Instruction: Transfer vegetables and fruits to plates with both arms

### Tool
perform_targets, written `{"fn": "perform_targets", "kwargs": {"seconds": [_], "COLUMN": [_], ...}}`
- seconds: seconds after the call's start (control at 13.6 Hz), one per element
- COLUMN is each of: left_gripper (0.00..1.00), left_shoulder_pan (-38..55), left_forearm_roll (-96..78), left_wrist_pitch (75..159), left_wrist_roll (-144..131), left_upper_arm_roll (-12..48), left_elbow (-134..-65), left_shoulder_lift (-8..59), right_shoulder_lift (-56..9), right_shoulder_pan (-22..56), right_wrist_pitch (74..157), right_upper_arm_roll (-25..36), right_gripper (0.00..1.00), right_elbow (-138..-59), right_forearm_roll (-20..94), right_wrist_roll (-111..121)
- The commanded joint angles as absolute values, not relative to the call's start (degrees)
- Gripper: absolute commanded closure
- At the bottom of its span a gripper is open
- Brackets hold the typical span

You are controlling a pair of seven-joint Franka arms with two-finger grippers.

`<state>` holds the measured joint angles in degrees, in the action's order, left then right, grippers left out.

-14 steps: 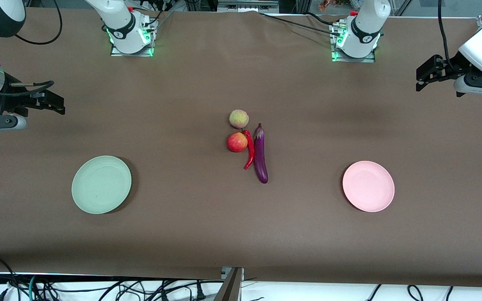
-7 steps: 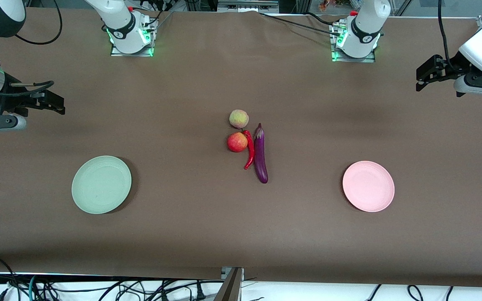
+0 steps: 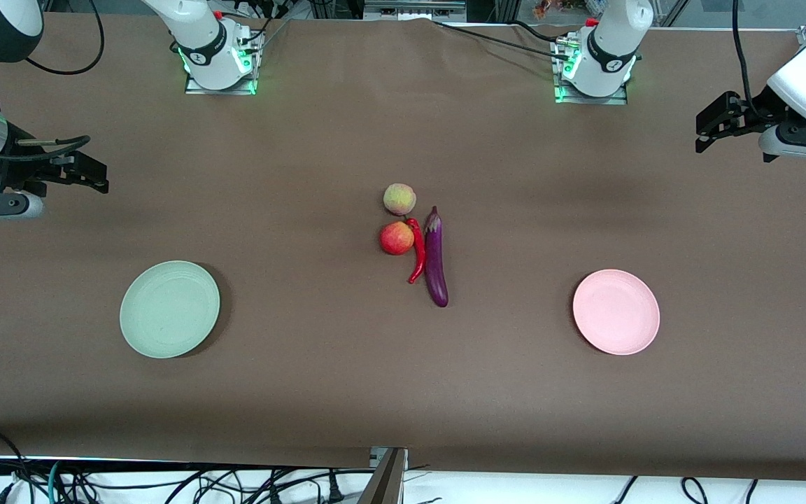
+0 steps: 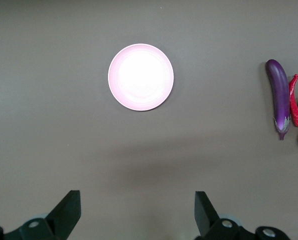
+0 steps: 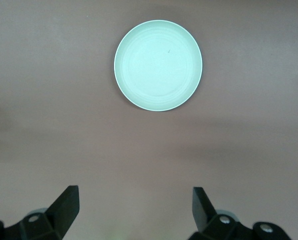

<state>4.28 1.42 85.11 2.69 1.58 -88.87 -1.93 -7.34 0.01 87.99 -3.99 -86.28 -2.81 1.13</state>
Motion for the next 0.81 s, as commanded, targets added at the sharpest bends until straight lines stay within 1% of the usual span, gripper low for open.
{"fn": "perform_targets", "kwargs": {"seconds": [0.0, 0.73], "left_gripper": [0.0, 0.0], "left_shoulder_pan": [4.04, 4.22], "left_forearm_roll": [1.49, 1.49], "left_wrist_pitch": [83.94, 83.94], "left_wrist_roll": [3.52, 3.52], "left_upper_arm_roll": [1.85, 1.93], "left_elbow": [-87.1, -87.01], "left_shoulder_lift": [-1.32, -1.41], "right_shoulder_lift": [-7.74, -7.82], "right_shoulder_pan": [-0.09, -0.09], "right_wrist_pitch": [87.98, 88.59], "right_upper_arm_roll": [-4.13, -4.13], "right_gripper": [0.0, 0.0], "right_elbow": [-85.25, -85.25], "right_forearm_roll": [-2.2, -2.28], "right_wrist_roll": [0.79, 0.97]}}
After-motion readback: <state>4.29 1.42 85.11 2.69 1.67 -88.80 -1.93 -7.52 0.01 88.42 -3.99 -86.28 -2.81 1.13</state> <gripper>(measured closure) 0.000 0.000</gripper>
